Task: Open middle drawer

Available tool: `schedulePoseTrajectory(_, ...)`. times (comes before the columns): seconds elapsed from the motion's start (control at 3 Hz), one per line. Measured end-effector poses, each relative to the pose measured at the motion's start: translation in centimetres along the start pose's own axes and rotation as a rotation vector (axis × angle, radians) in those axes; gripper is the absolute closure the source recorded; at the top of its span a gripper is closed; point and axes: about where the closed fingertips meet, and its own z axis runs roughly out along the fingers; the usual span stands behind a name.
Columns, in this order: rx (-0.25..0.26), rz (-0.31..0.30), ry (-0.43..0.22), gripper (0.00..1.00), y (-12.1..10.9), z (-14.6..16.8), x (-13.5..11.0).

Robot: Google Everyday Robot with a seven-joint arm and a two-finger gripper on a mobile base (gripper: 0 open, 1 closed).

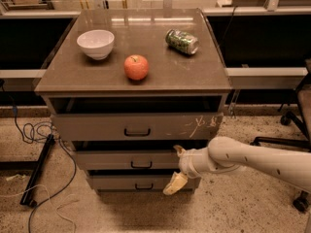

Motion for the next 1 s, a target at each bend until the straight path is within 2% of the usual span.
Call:
schedulePoseTrajectory(0.33,0.015,-0.01,-0.013,0.0,-0.1,0.4,-0.3)
schedulePoseTrajectory(1.0,0.128,-0.11,-0.04,0.0,-3.9,2.0,-2.2)
